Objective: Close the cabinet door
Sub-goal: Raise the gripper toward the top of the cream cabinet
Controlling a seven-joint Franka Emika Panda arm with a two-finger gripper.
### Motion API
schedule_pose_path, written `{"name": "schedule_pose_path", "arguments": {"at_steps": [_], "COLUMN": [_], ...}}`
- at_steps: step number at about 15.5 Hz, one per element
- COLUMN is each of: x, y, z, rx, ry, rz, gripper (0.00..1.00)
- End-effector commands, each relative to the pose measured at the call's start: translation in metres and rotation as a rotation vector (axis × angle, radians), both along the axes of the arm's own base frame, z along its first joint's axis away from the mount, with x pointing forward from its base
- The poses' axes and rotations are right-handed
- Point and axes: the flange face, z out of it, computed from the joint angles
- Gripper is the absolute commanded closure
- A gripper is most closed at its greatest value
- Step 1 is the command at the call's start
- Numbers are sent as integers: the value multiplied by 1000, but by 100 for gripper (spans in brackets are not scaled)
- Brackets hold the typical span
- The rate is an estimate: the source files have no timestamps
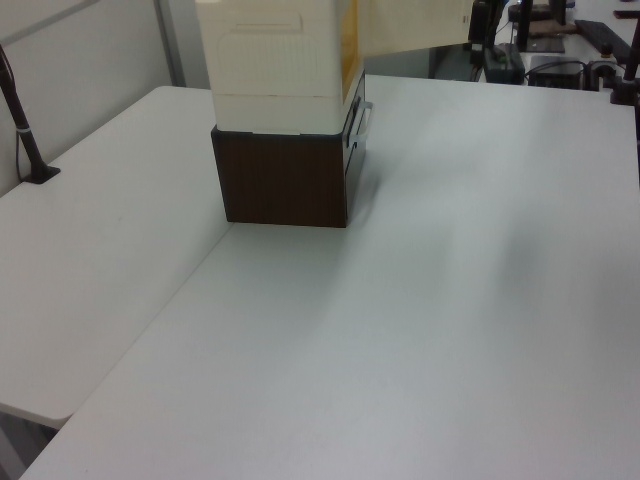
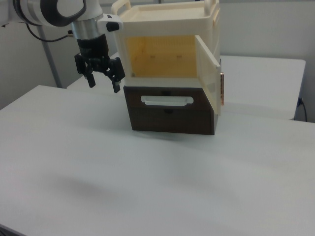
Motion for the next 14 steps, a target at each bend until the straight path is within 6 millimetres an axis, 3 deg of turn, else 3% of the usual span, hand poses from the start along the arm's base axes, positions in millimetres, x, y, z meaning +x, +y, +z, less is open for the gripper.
{"name": "schedule_pose_path", "arguments": {"at_steps": [1, 14], "x": [-2, 1], "y": [4, -5], "z": [-1, 4], "rx": [-11, -16], "ry": [6, -22], "rz": [27, 11], "gripper": [0, 0]}}
